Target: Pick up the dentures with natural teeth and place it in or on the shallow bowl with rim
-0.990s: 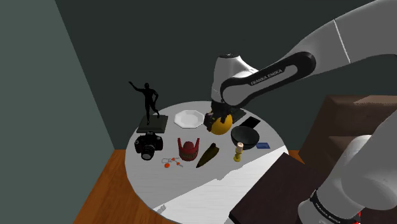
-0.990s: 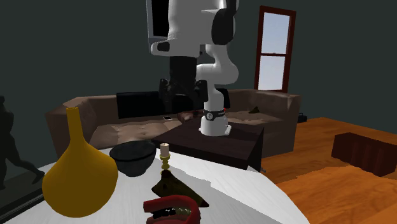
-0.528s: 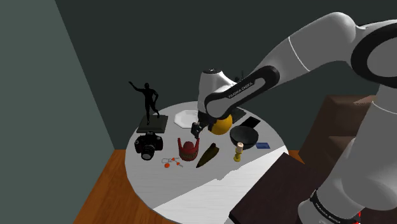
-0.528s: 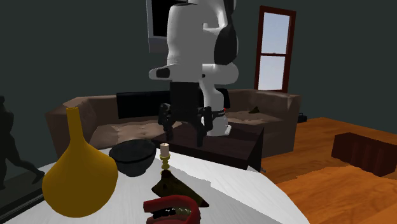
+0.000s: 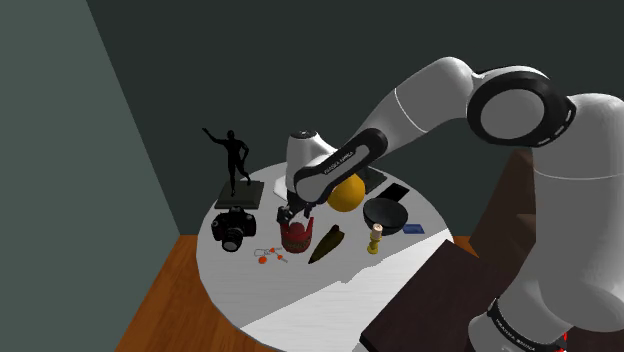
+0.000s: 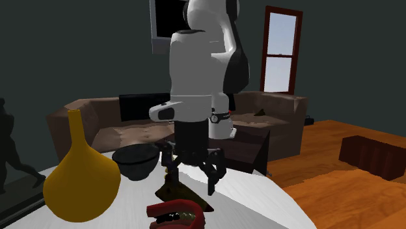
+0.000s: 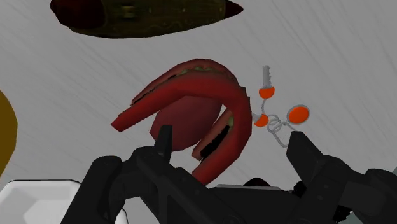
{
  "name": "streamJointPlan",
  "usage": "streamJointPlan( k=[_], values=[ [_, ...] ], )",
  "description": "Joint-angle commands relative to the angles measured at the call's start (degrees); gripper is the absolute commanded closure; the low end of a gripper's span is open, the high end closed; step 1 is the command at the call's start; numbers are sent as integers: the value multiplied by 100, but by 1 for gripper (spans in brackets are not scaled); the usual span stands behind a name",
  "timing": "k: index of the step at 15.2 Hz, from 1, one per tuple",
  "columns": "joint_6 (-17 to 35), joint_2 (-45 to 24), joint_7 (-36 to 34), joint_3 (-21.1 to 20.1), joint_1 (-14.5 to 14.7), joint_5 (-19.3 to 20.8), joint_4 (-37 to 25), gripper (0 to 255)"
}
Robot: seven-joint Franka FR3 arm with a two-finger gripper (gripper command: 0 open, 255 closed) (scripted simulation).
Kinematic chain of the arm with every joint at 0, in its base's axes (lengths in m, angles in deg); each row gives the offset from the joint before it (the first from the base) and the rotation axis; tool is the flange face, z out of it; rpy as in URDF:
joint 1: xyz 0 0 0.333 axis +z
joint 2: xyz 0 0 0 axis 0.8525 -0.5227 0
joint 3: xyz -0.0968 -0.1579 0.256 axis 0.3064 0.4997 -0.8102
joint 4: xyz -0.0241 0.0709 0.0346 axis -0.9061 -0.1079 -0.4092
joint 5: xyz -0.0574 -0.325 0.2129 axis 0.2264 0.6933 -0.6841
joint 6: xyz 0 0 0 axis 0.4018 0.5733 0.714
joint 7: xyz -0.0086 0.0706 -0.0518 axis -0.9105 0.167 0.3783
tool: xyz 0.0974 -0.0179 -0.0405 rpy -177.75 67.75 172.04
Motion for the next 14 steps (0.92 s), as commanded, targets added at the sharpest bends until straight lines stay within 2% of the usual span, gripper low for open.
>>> streamJointPlan(
  k=[1,3,10,14],
  values=[
    [67,-511,-65,13,98,58,-441,0],
    [68,-795,-82,20,151,77,-723,0],
    [409,-1286,-129,92,219,151,-872,0],
    [409,-1286,-129,92,219,151,-872,0]
  ],
)
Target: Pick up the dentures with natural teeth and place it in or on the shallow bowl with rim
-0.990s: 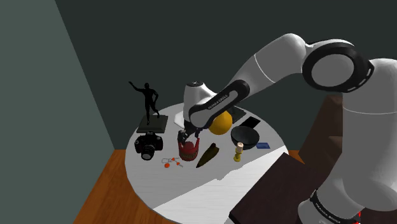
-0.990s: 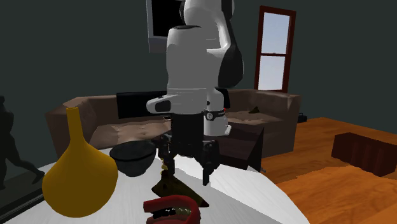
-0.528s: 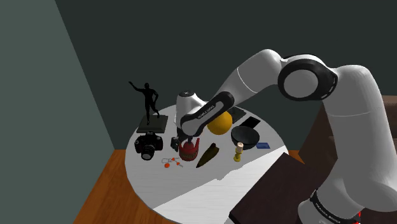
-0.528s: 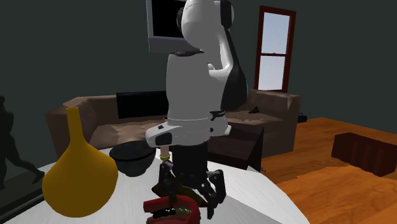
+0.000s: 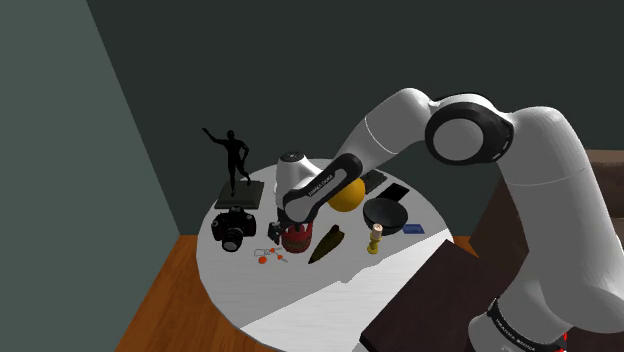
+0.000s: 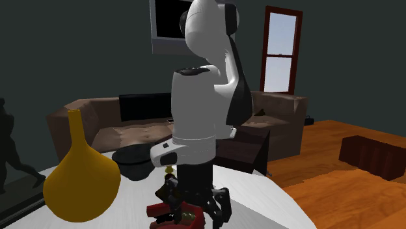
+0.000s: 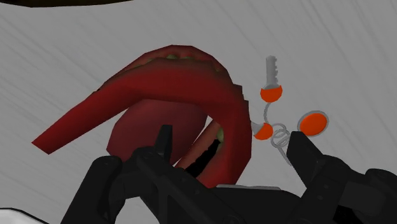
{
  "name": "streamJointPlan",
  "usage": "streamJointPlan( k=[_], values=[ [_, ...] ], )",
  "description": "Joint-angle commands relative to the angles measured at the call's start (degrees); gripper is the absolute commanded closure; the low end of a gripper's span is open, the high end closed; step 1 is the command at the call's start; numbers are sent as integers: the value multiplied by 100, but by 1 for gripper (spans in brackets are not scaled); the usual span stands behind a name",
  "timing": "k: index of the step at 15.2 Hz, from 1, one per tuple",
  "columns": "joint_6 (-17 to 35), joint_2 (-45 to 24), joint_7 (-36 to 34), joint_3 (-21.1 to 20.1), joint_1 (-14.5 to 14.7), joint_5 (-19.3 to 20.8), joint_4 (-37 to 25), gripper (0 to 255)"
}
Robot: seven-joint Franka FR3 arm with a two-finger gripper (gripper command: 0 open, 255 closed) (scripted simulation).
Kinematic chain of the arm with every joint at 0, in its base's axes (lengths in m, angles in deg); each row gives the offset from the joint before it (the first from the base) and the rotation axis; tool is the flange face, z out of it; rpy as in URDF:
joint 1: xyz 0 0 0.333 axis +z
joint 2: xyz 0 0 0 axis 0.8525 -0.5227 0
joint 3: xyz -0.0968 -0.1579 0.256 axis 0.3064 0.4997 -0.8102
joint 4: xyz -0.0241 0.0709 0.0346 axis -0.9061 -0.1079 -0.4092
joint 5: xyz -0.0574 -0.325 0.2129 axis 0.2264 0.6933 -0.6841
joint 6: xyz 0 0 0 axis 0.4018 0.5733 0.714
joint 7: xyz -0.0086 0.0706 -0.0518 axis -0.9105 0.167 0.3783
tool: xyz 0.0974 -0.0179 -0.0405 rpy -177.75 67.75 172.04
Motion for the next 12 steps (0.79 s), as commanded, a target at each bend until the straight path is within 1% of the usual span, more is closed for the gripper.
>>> streamJointPlan(
  k=[1,4,5,12],
  values=[
    [3,-5,0,1,1,1,-4,0],
    [2,-5,0,1,1,1,-3,0],
    [2,-5,0,1,1,1,-3,255],
    [2,-4,0,0,1,0,-3,255]
  ],
)
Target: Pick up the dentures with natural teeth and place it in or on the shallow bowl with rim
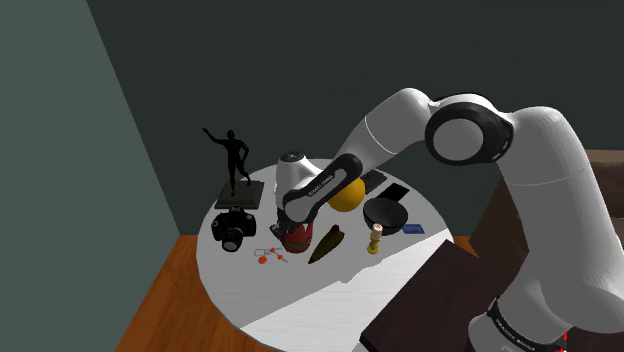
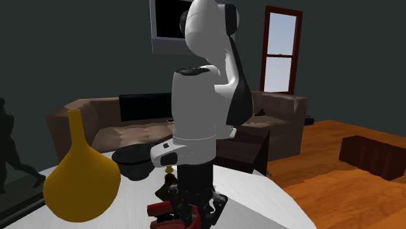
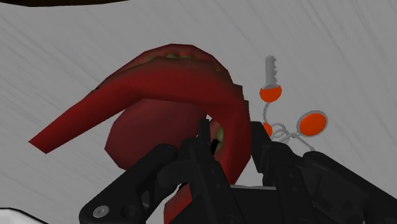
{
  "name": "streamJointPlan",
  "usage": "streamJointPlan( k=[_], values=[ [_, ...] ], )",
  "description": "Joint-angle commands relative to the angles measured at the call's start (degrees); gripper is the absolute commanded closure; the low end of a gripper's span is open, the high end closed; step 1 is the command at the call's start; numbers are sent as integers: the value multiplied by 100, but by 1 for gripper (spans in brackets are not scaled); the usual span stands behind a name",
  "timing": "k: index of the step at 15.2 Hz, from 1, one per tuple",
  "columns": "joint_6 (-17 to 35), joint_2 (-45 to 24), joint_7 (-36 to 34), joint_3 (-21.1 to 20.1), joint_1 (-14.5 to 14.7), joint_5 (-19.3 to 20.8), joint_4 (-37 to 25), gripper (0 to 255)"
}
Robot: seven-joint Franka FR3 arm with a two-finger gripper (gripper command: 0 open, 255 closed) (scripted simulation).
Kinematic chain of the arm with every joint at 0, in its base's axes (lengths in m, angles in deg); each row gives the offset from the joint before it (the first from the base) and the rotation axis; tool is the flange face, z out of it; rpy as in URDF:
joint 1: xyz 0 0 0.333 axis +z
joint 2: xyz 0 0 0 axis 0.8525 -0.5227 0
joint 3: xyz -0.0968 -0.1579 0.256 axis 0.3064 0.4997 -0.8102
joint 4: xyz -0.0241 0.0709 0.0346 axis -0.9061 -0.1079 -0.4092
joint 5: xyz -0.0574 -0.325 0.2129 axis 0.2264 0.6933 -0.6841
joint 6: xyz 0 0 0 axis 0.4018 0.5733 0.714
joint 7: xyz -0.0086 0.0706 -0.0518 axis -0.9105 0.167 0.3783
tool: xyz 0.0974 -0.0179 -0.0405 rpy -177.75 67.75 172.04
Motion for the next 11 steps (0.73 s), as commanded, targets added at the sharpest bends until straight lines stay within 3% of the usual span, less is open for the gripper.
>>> streamJointPlan(
  k=[1,11],
  values=[
    [-1,-1,0,3,-3,1,0,255],
    [-451,527,44,-77,-63,-84,77,255]
  ],
)
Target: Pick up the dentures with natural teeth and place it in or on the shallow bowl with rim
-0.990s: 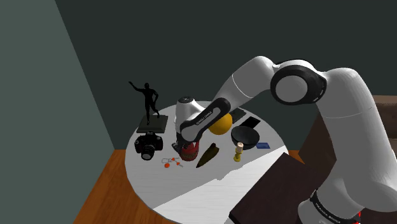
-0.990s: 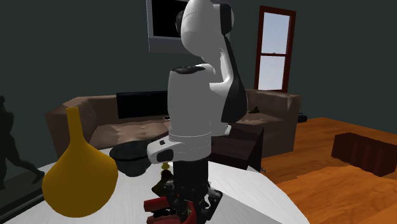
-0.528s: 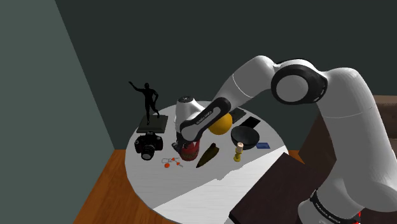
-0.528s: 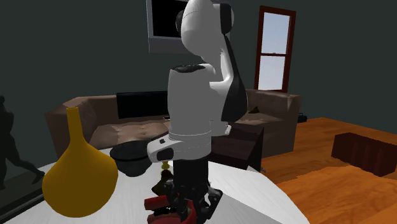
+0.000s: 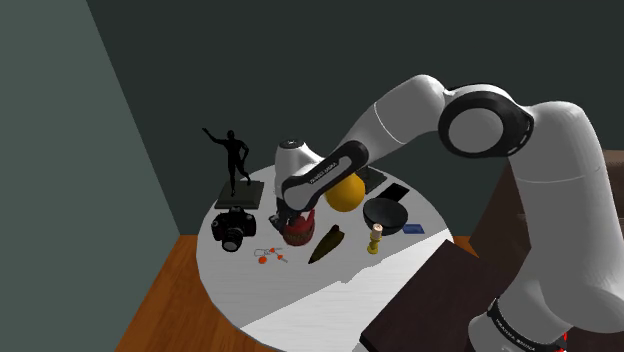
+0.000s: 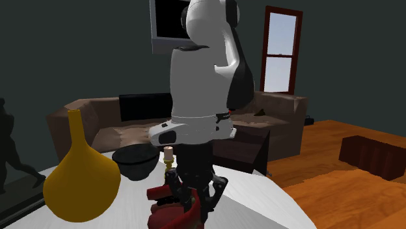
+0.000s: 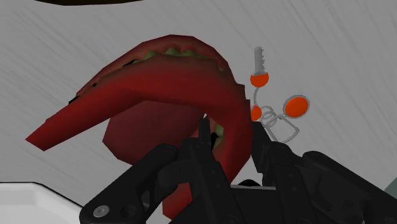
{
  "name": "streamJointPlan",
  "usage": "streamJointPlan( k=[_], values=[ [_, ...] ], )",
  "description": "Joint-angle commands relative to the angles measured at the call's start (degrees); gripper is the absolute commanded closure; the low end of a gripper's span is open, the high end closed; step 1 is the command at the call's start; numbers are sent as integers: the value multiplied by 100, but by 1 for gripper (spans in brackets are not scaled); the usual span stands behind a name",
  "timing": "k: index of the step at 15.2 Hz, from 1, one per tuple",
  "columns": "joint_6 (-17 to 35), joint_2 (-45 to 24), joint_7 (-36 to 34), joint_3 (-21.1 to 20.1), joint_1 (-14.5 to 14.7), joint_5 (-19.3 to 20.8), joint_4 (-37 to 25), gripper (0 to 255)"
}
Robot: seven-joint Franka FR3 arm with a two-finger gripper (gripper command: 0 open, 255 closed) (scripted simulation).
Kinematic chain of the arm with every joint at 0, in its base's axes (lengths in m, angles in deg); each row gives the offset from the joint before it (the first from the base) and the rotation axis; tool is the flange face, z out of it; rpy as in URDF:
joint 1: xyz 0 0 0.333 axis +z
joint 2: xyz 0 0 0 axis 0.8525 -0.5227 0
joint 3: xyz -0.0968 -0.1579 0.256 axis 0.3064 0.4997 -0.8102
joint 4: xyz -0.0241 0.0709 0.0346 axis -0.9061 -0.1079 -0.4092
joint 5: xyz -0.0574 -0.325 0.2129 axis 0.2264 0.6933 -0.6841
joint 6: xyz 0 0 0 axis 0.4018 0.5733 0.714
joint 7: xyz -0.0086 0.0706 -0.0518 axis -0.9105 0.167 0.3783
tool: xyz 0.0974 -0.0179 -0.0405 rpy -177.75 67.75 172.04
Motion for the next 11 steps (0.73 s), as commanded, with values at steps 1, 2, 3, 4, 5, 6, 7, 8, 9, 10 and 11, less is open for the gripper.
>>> streamJointPlan(
  k=[1,2,3,4,5,6,7,8,9,10,11],
  values=[
    [-105,125,9,-18,-13,-21,17,255],
    [-159,180,14,-26,-19,-31,18,255],
    [-213,234,19,-34,-25,-41,18,255],
    [-267,287,25,-42,-30,-51,16,255],
    [-323,339,30,-50,-36,-61,13,255],
    [-378,391,35,-57,-42,-72,8,255],
    [-434,442,41,-65,-47,-82,3,255],
    [-491,492,46,-72,-52,-92,-4,255],
    [-548,541,51,-79,-57,-102,-12,255],
    [-606,590,57,-85,-62,-112,-22,255],
    [-664,638,62,-92,-67,-122,-32,255]
  ],
)
